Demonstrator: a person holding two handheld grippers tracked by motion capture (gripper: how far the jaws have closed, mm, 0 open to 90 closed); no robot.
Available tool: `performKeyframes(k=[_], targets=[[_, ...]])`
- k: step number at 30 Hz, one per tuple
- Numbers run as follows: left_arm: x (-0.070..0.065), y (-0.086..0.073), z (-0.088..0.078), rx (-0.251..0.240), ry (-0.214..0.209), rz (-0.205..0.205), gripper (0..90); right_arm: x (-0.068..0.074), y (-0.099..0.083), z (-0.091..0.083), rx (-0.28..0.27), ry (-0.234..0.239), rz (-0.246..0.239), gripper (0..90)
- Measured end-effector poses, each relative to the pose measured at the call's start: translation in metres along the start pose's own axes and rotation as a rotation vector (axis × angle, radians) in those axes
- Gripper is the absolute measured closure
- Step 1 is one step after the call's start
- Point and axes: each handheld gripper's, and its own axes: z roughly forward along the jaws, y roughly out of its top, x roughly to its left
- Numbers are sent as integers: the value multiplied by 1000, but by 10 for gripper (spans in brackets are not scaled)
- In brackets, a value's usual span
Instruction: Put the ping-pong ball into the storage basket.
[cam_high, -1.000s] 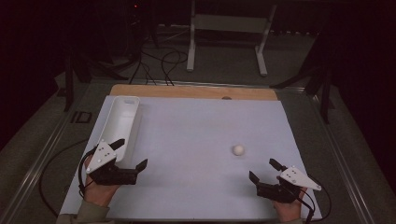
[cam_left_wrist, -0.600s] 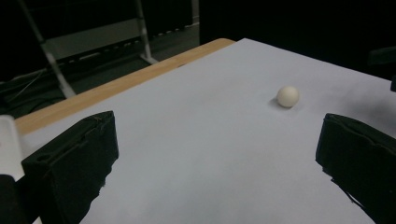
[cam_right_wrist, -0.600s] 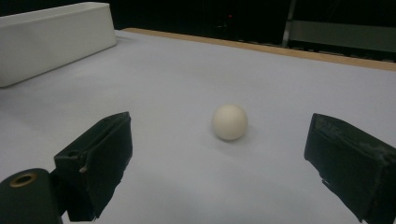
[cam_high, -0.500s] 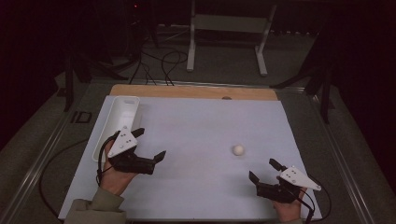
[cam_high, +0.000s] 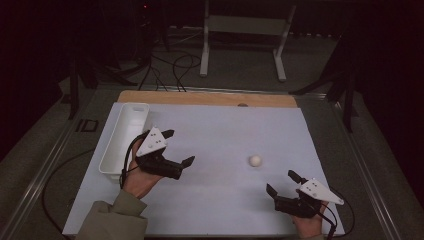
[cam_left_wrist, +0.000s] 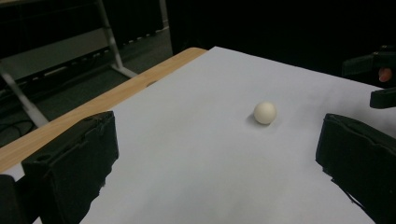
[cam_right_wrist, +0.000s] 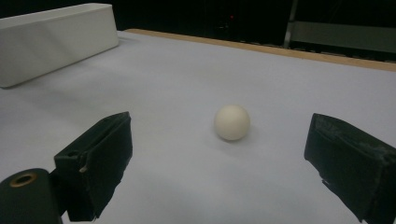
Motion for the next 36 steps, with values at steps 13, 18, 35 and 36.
performKeyframes(k=[13, 18, 35, 36], targets=[[6, 19, 37, 39, -73, 31, 0, -1, 0, -1, -5, 2, 3, 75], [6, 23, 52, 65, -93, 45, 0, -1, 0, -2, -8, 2, 5, 75], [5, 31, 96, 135, -131, 63, 0, -2, 0, -3, -7, -2, 2, 75], [4, 32, 103, 150, -135, 66, 0, -2, -1, -2, -8, 0, -4, 75]])
